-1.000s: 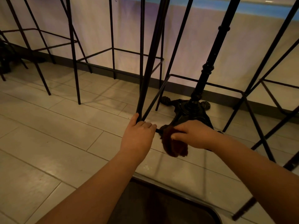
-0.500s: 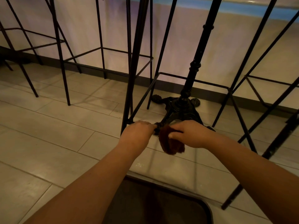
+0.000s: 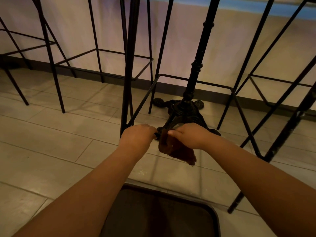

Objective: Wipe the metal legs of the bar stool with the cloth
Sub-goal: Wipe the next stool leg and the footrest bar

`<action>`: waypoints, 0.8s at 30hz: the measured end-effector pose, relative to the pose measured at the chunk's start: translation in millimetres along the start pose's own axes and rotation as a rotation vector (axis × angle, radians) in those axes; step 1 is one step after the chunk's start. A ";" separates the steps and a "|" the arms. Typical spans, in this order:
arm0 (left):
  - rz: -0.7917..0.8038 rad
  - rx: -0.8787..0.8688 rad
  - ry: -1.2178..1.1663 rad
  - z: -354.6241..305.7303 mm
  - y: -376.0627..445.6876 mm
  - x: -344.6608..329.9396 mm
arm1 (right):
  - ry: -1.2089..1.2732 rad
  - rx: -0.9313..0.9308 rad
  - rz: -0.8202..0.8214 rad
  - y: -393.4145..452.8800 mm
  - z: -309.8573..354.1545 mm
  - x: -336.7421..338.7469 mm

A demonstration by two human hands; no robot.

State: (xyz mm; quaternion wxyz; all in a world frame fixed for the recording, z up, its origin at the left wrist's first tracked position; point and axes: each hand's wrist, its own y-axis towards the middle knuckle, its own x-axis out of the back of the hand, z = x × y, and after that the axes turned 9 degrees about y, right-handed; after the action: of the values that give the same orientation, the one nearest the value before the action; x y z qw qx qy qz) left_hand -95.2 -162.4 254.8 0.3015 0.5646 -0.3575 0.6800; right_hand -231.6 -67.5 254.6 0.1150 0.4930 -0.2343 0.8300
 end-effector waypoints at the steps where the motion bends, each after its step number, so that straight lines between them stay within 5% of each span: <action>1: -0.005 0.001 0.001 0.0 -1.1 0.4 | 0.029 -0.016 0.025 0.7 0.3 3.0; 9: 0.005 0.007 -0.066 -1.7 -11.7 10.9 | -0.076 0.089 0.287 -14.3 -4.8 39.6; 18: 0.006 -0.038 -0.284 -14.9 -16.8 12.2 | 0.042 0.018 0.089 -21.8 -13.3 18.4; 24: -0.198 -0.017 -0.339 -13.9 -16.9 -4.5 | -0.046 0.051 -0.209 -40.1 -17.5 -10.9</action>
State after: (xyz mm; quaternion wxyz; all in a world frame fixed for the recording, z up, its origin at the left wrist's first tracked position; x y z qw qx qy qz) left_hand -88.2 -141.5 251.3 0.3072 0.7011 -0.3515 0.5390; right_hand -222.7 -23.7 249.1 0.1828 0.5365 -0.1630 0.8076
